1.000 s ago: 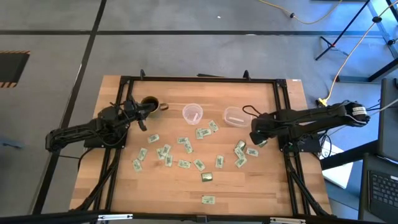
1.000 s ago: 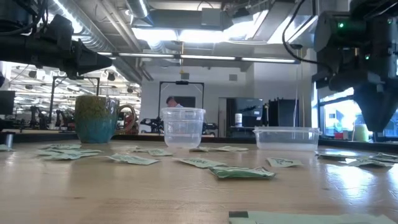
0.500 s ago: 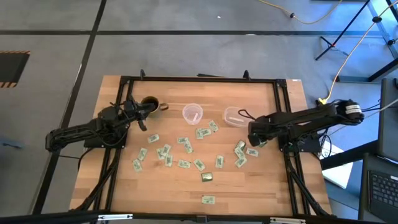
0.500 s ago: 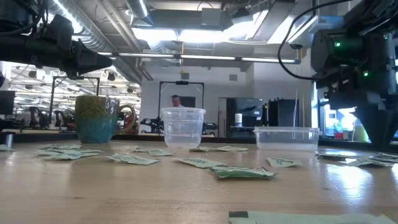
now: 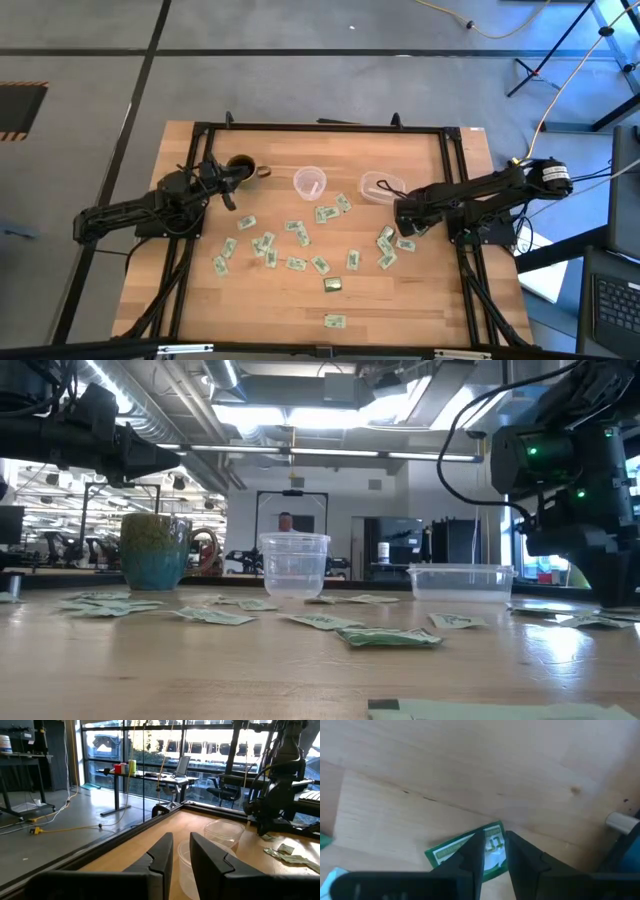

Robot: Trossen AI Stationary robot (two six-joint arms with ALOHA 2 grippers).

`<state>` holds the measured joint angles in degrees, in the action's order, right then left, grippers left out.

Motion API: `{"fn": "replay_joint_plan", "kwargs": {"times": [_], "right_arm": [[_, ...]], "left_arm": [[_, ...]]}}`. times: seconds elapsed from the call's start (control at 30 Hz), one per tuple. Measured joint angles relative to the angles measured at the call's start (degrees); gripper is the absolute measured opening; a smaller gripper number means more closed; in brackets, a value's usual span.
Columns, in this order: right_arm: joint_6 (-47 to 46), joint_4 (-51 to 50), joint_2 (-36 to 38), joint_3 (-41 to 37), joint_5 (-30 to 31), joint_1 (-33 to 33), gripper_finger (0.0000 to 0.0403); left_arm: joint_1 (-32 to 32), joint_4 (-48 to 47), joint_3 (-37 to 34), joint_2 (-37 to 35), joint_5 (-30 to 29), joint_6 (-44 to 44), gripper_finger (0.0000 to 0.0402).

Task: Pick and place items into bin
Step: Put the green stevia packet into the right transparent bin

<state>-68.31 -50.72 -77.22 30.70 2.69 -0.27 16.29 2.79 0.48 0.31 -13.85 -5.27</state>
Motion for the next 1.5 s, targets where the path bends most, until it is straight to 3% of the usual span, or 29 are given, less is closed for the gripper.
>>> {"fn": "replay_joint_plan", "kwargs": {"times": [0.63,1.07,1.27,1.5], "right_arm": [[0.0,0.3,-1.5,0.0,-0.6,0.0,0.0081],[1.3,0.8,-1.6,0.0,-0.8,0.0,0.0007],[4.0,-1.3,-1.9,0.8,-0.3,0.0,0.0003],[8.5,-9.7,-2.0,7.8,2.2,0.0,0.0002]], "left_arm": [[0.0,0.0,0.0,0.0,0.0,0.0,0.0059],[0.0,0.0,0.0,0.0,0.0,0.0,0.0059],[0.0,0.0,0.0,0.0,0.0,0.0,0.0059],[0.0,0.0,0.0,0.0,0.0,0.0,0.0059]]}}
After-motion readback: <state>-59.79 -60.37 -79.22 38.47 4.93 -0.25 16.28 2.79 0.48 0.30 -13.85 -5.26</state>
